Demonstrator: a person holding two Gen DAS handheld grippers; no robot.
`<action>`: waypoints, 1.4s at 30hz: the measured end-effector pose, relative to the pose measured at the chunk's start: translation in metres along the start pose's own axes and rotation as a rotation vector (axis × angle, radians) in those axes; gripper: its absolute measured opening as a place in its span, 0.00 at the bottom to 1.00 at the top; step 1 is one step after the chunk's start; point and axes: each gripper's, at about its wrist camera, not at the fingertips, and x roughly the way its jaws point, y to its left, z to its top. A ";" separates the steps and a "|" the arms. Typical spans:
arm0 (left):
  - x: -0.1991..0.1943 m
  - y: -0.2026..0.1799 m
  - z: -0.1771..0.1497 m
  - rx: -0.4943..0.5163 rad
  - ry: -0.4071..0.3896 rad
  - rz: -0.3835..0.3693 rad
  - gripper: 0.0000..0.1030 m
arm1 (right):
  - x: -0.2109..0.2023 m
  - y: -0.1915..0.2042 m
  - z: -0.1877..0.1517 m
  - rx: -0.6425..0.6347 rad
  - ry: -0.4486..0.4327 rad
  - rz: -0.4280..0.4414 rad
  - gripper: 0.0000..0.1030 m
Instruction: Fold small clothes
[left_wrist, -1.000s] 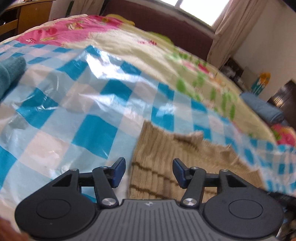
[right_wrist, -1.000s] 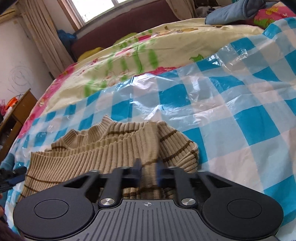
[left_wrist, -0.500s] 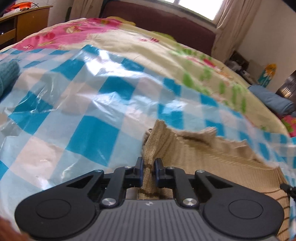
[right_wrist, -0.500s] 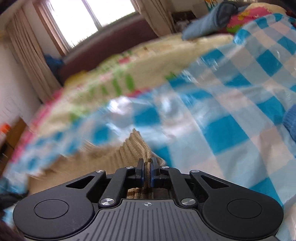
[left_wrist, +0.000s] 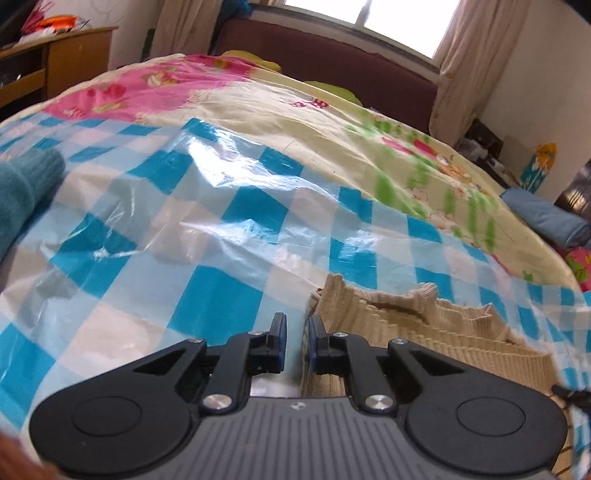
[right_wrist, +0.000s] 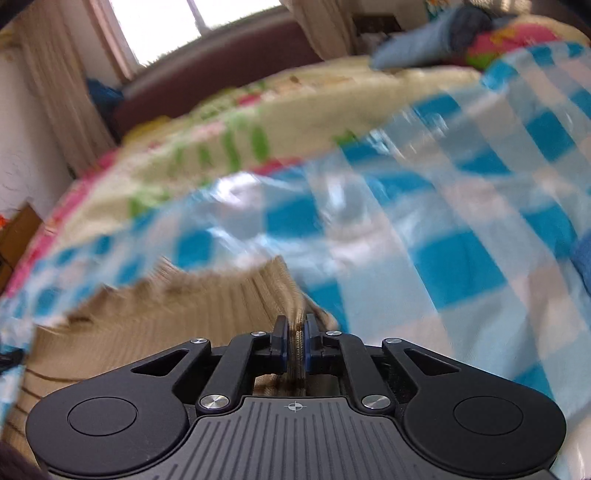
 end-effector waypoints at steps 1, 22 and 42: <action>-0.007 0.000 -0.002 0.004 -0.009 -0.017 0.17 | -0.003 -0.001 -0.003 -0.002 -0.010 0.007 0.11; -0.041 -0.022 -0.077 0.095 -0.045 0.008 0.50 | 0.040 0.175 -0.028 -0.271 0.130 0.113 0.23; -0.063 0.009 -0.086 -0.062 -0.101 -0.026 0.51 | 0.032 0.187 -0.010 -0.249 0.059 0.044 0.11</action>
